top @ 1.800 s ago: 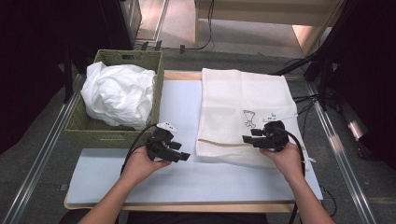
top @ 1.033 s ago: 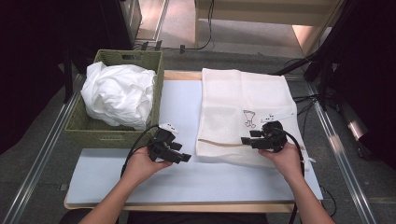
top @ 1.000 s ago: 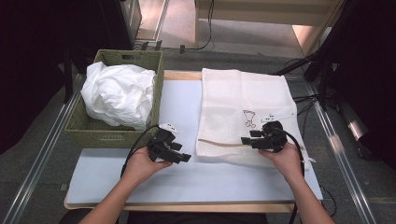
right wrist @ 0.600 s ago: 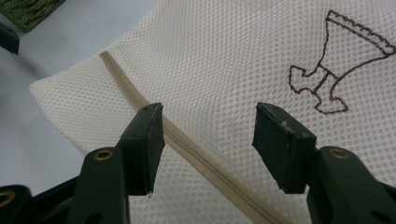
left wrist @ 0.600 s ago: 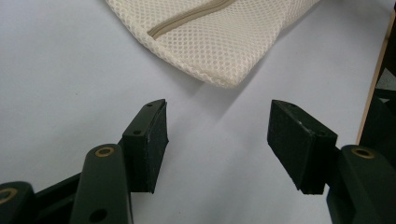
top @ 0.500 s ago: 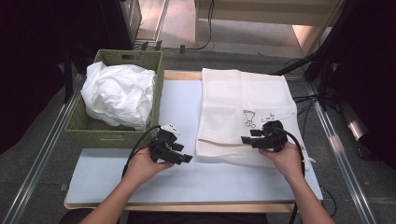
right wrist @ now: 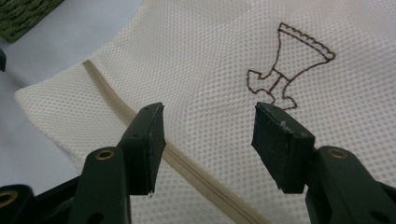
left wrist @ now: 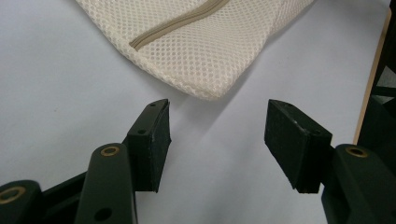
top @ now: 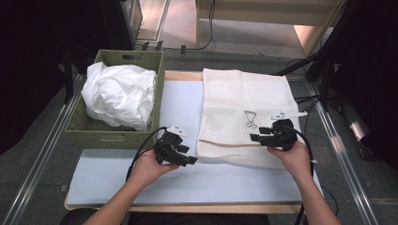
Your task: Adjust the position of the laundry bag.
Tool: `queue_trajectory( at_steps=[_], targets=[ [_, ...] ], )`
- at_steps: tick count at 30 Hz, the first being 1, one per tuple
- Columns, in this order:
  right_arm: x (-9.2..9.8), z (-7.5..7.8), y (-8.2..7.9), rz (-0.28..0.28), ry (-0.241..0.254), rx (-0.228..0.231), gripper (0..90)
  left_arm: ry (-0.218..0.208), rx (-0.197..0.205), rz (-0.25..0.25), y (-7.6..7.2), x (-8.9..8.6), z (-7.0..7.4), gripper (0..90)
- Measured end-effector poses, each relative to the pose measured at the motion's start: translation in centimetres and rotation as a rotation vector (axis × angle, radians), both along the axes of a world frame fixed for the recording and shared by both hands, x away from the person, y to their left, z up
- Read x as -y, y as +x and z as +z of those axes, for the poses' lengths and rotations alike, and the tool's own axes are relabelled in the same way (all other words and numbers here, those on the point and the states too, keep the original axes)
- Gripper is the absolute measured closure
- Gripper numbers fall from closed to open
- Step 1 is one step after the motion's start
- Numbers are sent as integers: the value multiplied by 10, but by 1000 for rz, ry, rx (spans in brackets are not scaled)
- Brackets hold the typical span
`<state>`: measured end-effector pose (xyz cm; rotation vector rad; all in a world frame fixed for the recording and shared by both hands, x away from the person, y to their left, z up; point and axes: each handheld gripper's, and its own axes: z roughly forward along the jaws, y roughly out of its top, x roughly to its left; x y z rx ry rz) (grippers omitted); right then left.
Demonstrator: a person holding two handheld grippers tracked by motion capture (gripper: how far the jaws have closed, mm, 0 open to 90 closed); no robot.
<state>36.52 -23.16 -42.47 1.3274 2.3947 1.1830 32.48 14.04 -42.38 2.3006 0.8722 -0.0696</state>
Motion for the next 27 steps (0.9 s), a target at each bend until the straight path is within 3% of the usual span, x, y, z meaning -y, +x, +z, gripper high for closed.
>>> queue_trajectory(
  at_steps=[15,18,27],
  targets=[
    [32,2,1,-86,-5,4,489,-10,-20,14,9,13,-7,436],
    [43,2,2,-121,-13,5,494,8,-15,13,13,16,-6,443],
    [72,6,6,-204,7,25,515,3,-13,29,21,17,-8,446]
  ],
)
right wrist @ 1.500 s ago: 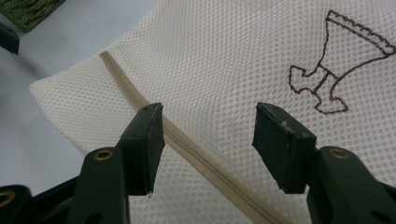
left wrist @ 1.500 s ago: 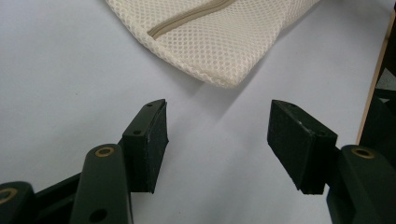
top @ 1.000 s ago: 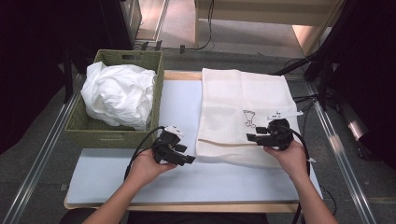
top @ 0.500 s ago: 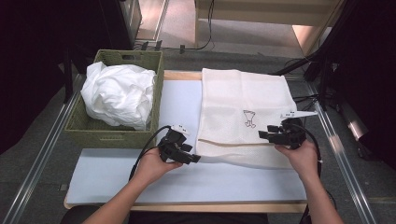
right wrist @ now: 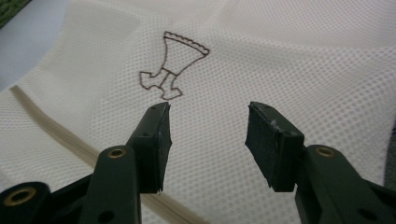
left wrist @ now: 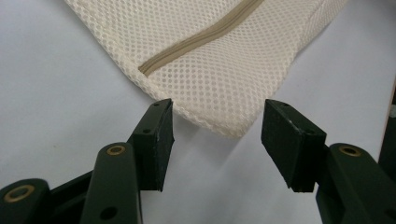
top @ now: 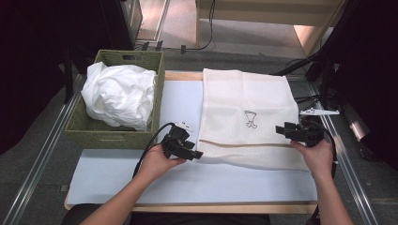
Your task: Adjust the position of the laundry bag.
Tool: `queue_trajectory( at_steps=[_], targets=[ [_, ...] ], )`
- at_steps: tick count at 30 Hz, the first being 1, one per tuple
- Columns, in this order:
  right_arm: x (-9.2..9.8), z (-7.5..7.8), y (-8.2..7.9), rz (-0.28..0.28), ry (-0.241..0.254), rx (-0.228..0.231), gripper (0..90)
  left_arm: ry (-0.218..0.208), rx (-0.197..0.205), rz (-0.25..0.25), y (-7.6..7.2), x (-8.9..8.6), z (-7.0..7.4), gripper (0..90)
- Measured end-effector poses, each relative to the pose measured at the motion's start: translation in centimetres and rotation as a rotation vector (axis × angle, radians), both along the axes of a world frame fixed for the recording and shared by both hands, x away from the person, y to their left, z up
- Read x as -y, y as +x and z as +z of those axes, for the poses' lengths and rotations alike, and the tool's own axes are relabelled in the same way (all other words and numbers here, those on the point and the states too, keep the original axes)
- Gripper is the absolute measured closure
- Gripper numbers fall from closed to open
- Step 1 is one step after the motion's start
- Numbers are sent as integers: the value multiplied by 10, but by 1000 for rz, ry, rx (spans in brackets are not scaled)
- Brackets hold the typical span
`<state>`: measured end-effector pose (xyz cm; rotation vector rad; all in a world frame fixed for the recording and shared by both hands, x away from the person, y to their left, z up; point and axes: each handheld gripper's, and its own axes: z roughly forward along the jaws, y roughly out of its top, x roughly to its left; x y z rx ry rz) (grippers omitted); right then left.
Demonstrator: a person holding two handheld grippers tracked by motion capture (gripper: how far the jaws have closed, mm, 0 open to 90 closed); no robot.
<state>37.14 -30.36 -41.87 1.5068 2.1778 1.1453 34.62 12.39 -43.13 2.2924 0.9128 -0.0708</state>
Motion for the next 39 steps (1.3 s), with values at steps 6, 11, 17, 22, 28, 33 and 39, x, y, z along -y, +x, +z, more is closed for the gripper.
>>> queue_trajectory(
  at_steps=[6,11,17,22,28,33,39],
  targets=[
    [19,-6,12,-64,-36,-2,533,-5,1,29,6,2,-1,454],
    [29,-11,22,-101,-43,-22,535,4,-14,37,11,1,-5,461],
    [39,-17,35,-145,-76,-39,450,5,-15,60,16,3,-8,466],
    [44,-22,44,-173,-95,-48,404,18,-11,70,18,9,-13,464],
    [51,-35,55,-193,-75,-99,423,47,-16,71,16,17,-20,468],
    [46,-43,60,-178,-78,-127,524,64,19,91,13,22,-22,556],
    [40,-50,61,-179,-98,-138,767,73,29,111,16,21,-24,772]
  ],
)
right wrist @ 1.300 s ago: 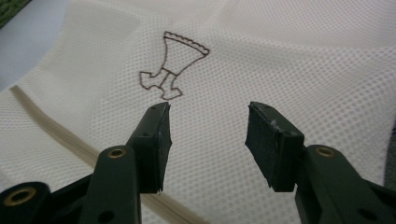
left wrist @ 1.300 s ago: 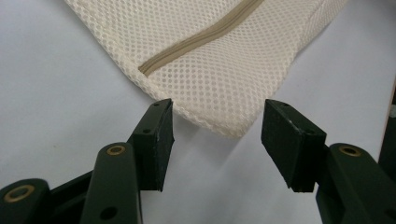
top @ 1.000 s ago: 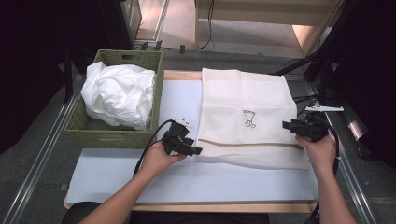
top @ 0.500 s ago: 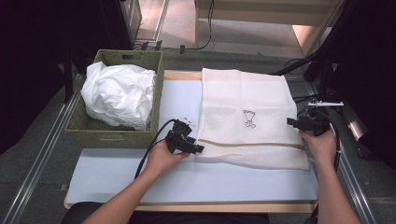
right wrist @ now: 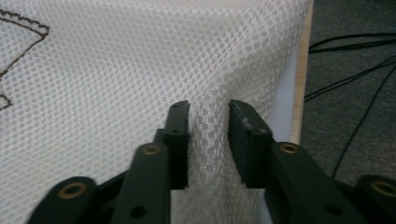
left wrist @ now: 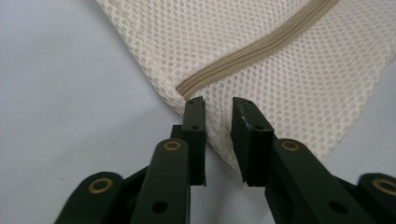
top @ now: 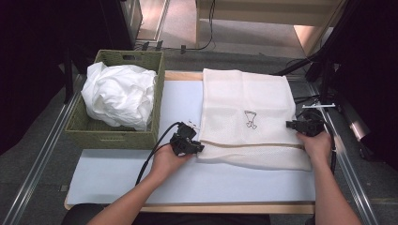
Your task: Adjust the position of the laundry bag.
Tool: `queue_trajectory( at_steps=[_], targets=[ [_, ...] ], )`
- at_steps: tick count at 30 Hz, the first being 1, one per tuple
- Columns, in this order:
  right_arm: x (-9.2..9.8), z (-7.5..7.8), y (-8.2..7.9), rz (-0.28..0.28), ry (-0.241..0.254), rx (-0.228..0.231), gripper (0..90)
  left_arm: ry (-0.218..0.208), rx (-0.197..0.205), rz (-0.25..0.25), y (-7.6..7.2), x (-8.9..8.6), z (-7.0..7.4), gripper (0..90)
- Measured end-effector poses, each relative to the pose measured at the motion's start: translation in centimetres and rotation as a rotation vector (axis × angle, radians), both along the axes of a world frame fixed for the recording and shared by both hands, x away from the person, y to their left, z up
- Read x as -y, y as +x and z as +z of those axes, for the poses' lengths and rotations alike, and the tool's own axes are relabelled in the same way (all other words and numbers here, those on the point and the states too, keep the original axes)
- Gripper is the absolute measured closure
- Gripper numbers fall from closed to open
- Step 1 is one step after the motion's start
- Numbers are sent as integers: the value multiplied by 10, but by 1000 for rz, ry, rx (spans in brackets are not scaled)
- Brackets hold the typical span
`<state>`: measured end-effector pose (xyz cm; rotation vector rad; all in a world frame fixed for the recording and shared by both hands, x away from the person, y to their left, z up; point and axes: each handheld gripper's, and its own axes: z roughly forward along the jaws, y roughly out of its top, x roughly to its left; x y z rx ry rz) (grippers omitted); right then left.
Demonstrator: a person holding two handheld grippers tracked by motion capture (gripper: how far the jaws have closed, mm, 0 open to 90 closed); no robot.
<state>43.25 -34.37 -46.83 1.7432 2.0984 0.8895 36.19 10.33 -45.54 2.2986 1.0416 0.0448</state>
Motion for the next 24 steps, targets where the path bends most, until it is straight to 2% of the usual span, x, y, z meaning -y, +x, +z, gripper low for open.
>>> queue_trajectory(
  at_steps=[1,2,4,5,9,14,17,24],
  targets=[
    [-1,0,0,14,13,-6,809,1,2,-2,0,0,0,794],
    [-4,-1,1,16,3,-21,829,-4,-4,-6,0,0,0,821],
    [-9,-2,1,12,-26,-23,862,-8,-1,-5,0,2,-1,871],
    [-9,-1,2,3,-24,-33,874,-5,4,-13,0,2,-1,883],
    [-7,1,2,-3,-4,-35,884,-35,-9,-8,1,0,1,889],
    [-5,6,1,-9,8,-30,886,-64,-3,-8,2,-4,7,891],
    [-5,8,1,-3,16,-20,888,-73,3,-6,1,-6,11,892],
    [-5,14,-2,-5,43,-30,889,-80,12,-15,-1,-10,21,893]
  ],
)
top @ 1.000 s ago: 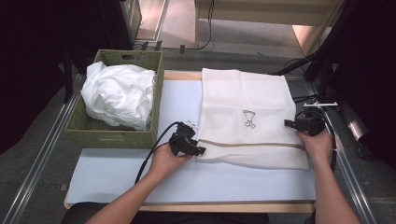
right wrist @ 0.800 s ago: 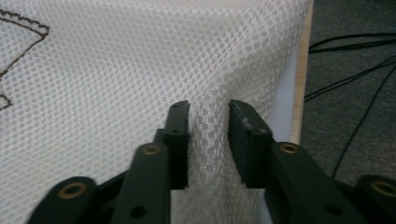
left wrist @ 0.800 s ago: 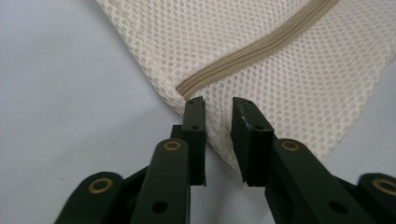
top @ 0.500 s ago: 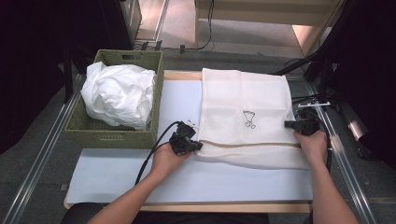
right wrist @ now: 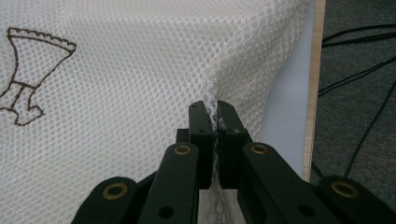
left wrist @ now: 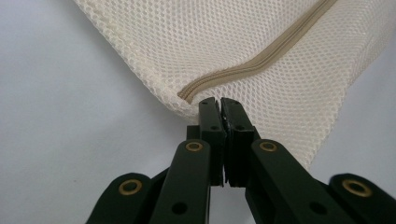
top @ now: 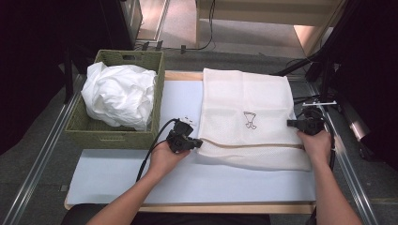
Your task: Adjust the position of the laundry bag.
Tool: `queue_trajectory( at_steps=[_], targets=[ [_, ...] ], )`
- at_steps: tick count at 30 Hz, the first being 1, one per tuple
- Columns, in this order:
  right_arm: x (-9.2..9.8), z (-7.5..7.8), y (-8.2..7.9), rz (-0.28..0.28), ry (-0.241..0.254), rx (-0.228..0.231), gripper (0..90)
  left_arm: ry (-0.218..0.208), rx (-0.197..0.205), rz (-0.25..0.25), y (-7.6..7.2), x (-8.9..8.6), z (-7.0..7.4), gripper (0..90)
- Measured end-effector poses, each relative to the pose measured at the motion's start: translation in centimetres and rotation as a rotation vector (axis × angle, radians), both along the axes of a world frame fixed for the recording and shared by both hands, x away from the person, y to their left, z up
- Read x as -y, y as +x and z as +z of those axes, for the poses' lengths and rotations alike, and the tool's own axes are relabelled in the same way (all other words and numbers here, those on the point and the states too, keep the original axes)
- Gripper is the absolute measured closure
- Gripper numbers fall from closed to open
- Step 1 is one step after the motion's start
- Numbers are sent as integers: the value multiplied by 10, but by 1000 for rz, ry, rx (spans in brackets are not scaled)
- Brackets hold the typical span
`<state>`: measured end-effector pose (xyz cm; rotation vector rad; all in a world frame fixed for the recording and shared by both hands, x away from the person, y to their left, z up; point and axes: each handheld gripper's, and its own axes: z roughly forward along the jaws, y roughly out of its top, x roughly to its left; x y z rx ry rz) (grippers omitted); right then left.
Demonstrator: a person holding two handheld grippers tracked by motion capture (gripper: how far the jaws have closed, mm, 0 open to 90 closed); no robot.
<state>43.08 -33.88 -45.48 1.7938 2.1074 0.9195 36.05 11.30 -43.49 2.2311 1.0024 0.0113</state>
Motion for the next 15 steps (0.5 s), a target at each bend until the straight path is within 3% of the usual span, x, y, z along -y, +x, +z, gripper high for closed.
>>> queue_trajectory(
  at_steps=[4,15],
  targets=[
    [-1,2,-1,10,1,9,889,-36,-8,1,-3,-5,8,893],
    [-10,7,-6,52,8,7,889,-20,-9,-5,-15,-14,13,892]
  ],
)
